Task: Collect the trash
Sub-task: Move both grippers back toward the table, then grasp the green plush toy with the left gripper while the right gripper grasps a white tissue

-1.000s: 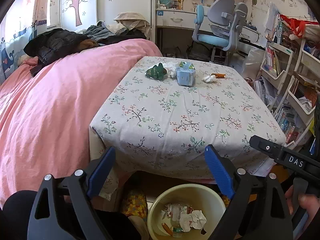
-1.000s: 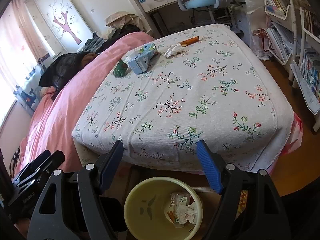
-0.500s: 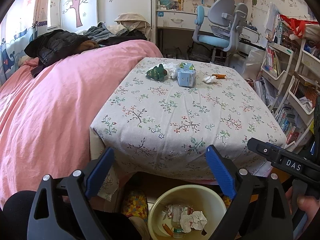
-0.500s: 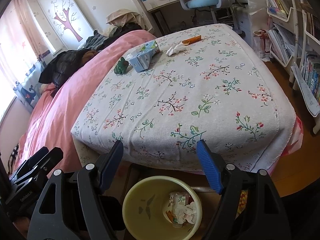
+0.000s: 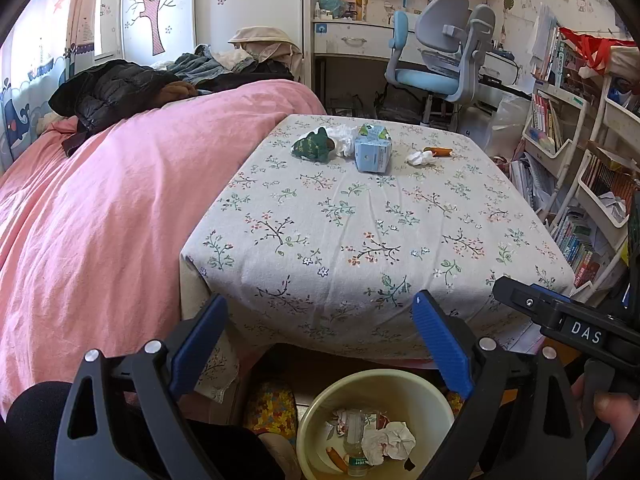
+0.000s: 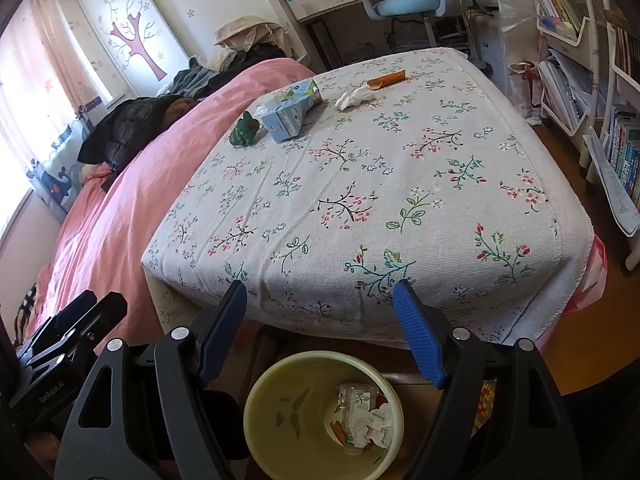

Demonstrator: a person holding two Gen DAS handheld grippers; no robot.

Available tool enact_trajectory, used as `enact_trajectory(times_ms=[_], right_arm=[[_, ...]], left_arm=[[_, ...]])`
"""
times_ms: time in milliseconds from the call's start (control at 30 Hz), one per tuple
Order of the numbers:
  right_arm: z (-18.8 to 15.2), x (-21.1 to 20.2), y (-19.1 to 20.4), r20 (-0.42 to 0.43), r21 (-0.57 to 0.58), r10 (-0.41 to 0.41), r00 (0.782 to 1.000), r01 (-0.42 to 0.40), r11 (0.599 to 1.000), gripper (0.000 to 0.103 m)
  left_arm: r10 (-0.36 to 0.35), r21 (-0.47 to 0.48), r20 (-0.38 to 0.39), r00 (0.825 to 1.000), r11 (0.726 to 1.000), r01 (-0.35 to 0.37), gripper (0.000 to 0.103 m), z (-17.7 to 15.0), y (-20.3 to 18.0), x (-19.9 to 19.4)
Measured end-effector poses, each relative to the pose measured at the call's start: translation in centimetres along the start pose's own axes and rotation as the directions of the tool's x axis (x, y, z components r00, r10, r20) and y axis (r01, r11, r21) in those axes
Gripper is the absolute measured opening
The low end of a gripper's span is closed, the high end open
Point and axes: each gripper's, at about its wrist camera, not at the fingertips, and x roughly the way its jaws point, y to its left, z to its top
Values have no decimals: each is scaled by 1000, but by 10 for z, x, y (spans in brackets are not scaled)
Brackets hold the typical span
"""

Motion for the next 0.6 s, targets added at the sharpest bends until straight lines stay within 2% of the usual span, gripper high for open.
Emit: enact_trajectory(times_ms=[367, 600], right_arm=[[2, 3, 1, -2, 8, 16, 1000, -16, 1000, 72], [30, 7, 4, 21, -2, 44, 999, -44, 999, 72]], left_arm=[[1, 2, 3, 1000, 1000, -1, 90, 2, 0, 1], [14, -9, 30, 999, 1000, -14, 90, 22, 6, 9]])
